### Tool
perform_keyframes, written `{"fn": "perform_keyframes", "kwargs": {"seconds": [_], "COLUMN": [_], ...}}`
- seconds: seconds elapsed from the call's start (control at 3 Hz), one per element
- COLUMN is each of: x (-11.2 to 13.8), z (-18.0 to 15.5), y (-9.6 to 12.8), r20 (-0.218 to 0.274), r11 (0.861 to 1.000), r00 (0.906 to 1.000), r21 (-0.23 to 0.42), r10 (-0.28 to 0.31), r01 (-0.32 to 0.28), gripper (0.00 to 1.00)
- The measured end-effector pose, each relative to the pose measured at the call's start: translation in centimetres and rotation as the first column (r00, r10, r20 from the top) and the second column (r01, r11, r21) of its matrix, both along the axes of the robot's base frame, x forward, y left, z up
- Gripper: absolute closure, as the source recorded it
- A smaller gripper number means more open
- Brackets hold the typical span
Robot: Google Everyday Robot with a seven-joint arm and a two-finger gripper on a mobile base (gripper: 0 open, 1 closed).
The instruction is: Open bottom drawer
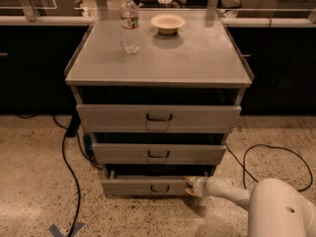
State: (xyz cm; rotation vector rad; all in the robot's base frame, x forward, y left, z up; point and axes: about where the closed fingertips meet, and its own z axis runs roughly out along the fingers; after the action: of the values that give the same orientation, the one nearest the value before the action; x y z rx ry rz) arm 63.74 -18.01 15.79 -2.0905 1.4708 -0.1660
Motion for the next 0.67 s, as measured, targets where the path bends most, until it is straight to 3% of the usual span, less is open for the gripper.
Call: {"fn": "perform_keyframes", "kwargs": {"seconds": [0.67], "x": [-1.04], "z": [0.57], "y": [-0.87], "r20": [-0.001], "r11": [1.000], "r00": [0.9999], "r21": [-0.014], "r10": [-0.014], "r01": [0.014], "gripper": [1.00]}}
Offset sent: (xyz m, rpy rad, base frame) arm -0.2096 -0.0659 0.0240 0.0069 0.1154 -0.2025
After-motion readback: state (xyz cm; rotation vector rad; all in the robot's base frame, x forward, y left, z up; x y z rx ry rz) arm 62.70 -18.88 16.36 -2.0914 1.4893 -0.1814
